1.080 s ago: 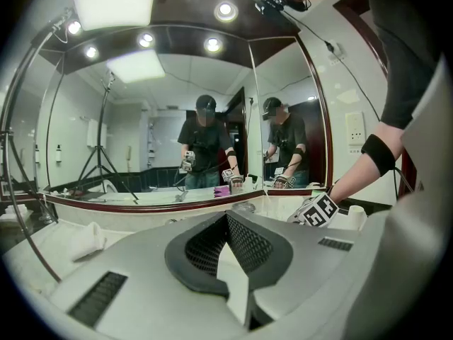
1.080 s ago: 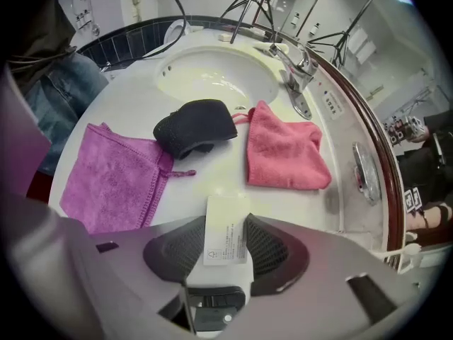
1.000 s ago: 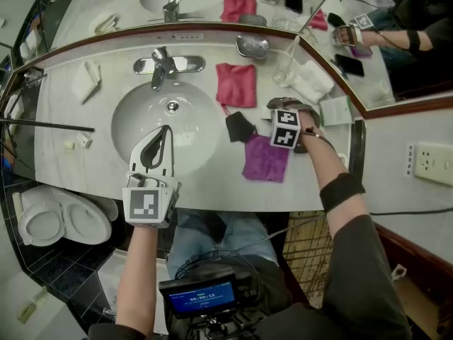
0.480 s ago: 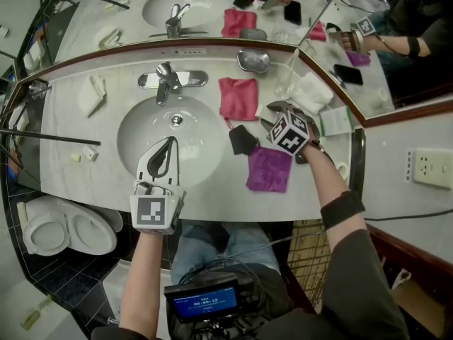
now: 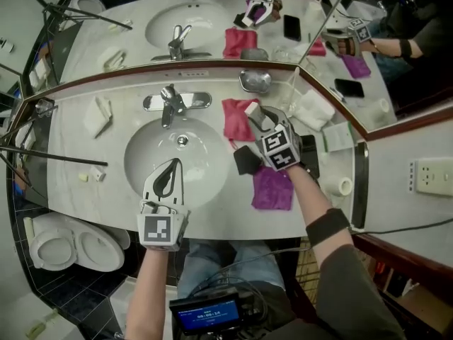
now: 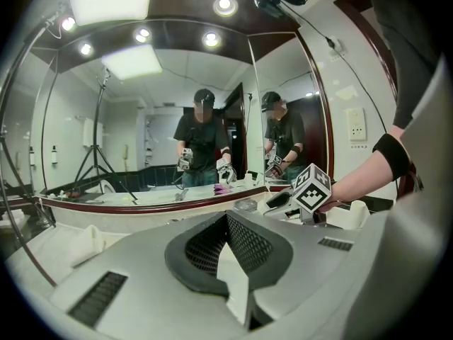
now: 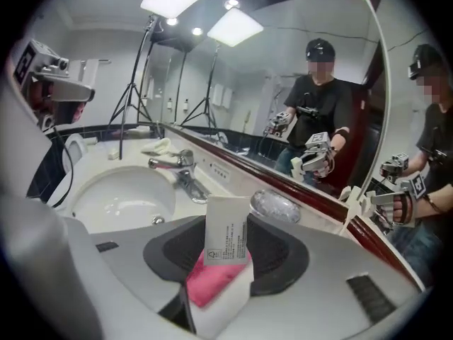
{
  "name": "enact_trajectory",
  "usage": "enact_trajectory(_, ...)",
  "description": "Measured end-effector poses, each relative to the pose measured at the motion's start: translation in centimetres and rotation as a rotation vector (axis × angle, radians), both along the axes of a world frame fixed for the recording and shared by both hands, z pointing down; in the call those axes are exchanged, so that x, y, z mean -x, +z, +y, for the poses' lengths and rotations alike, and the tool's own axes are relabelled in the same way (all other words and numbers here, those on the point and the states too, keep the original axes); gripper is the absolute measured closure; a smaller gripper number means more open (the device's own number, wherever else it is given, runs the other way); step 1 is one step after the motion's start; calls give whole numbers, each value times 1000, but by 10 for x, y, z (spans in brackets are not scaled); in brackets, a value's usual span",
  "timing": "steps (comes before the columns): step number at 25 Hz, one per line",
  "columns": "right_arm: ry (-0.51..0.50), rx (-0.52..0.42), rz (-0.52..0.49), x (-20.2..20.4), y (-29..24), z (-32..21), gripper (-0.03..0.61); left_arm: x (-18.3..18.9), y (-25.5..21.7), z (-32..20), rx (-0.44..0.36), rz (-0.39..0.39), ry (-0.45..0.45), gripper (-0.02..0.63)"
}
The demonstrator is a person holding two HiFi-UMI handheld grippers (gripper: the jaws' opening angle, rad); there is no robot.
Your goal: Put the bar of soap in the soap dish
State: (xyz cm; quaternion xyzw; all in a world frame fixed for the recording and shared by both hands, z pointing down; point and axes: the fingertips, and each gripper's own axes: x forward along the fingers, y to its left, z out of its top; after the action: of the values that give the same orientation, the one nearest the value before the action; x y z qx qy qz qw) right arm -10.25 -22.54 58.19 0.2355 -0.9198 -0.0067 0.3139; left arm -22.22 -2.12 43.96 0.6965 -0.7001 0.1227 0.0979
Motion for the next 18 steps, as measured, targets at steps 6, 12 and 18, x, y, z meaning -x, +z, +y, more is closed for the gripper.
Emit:
enact_trajectory(6, 252, -118, -217, 7, -31, -50, 380, -2, 9, -7, 19, -7, 20, 614)
enact_trajectory(12, 368, -204, -300, 15, -41, -87, 380, -4, 21, -12, 32, -16, 53, 614)
enact_trajectory(18, 448, -209, -333, 19, -31, -107, 380, 0, 37, -11, 63, -12, 69, 614)
